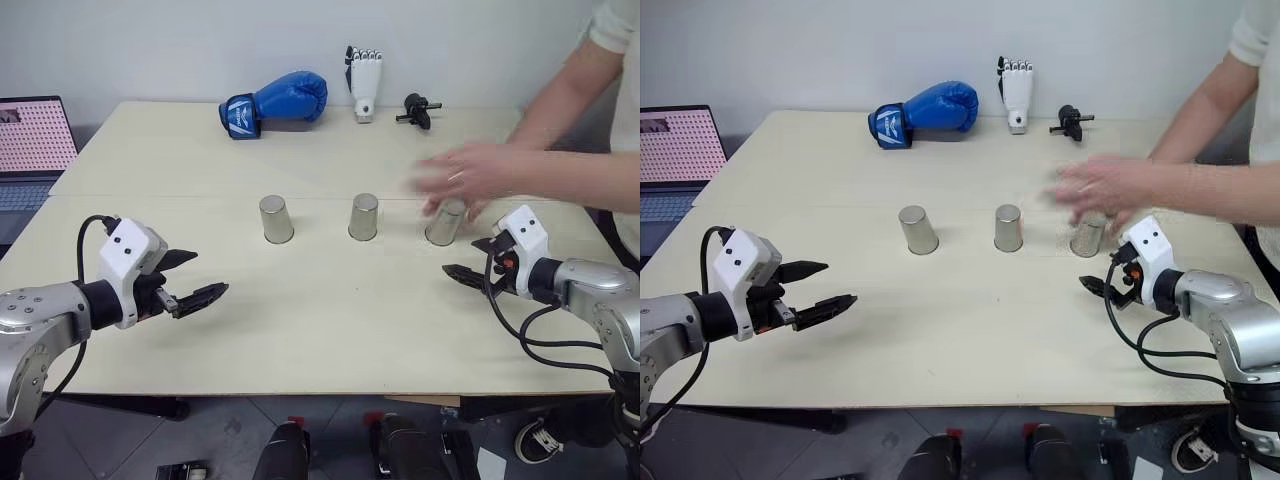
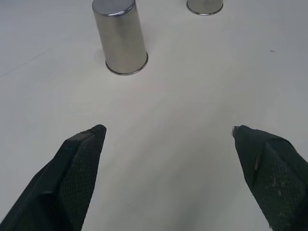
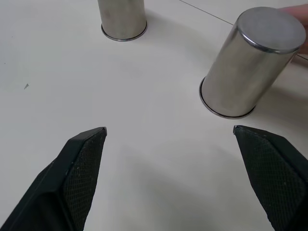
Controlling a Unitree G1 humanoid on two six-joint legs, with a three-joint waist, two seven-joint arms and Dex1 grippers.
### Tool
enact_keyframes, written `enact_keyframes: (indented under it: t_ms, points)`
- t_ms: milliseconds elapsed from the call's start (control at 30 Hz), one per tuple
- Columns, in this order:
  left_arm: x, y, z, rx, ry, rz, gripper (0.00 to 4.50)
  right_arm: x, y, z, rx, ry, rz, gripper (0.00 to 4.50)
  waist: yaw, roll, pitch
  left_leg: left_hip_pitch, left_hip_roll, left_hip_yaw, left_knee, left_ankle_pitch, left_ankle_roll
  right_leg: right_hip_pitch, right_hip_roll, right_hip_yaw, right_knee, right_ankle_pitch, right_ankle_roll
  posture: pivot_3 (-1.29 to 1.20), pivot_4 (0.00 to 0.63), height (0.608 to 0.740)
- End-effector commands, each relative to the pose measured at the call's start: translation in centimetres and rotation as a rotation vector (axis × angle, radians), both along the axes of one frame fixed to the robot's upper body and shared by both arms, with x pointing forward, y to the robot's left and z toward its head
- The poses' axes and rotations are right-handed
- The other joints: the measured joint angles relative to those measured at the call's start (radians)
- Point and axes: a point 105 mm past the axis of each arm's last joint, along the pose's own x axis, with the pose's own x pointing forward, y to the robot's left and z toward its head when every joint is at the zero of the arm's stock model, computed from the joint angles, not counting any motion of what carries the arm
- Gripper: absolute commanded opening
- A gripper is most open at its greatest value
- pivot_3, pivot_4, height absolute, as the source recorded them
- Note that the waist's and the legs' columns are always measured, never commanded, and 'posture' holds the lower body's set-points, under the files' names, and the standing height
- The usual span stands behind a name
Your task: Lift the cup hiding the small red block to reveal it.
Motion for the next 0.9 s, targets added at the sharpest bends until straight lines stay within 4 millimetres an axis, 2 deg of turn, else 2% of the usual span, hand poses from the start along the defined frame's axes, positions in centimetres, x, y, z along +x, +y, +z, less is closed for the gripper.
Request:
enact_keyframes:
  t_ms: [33,233,400,567,733,900]
  points:
    - [0.1,0.2,1.0,0.037,-0.035,-0.008,4.5,0.2,-0.2,1.3,0.005,-0.044,-0.003,4.49,0.0,0.0,0.0,0.0,0.0,0.0,0.0,0.0,0.0,0.0,0.0,0.0,0.0,0.0,0.0,0.0,0.15,0.74]
    - [0.2,0.2,1.1,0.035,-0.038,-0.01,4.5,0.2,-0.1,1.2,0.009,-0.043,-0.001,4.49,0.001,0.0,0.0,0.0,0.0,0.0,0.0,0.0,0.0,0.0,0.0,0.0,0.0,0.0,0.0,0.0,0.15,0.74]
    - [0.1,-0.1,0.8,0.029,-0.03,-0.021,4.5,0.3,0.4,1.9,0.021,-0.065,0.014,4.49,0.0,0.0,0.0,0.0,0.0,0.0,0.0,0.0,0.0,0.0,0.0,0.0,0.0,0.0,0.0,0.0,0.15,0.74]
    - [0.3,-0.5,0.8,0.024,-0.033,-0.032,4.5,0.5,0.8,1.1,0.009,-0.054,0.024,4.49,0.001,0.0,0.0,0.0,0.0,0.0,0.0,0.0,0.0,0.0,0.0,0.0,0.0,0.0,0.0,0.0,0.15,0.74]
    - [0.1,-0.9,0.7,0.02,-0.032,-0.042,4.5,1.1,1.0,1.5,0.016,-0.072,0.014,4.49,0.001,0.0,0.0,0.0,0.0,0.001,0.0,0.0,0.0,0.0,0.0,0.001,0.0,0.0,0.0,0.0,0.15,0.74]
    - [0.1,-1.4,0.5,0.013,-0.032,-0.054,4.5,1.0,2.6,1.4,0.045,-0.068,0.073,4.49,0.002,0.0,0.0,0.0,0.0,0.0,0.0,0.0,0.0,0.0,0.0,0.0,0.0,0.0,0.0,0.0,0.15,0.74]
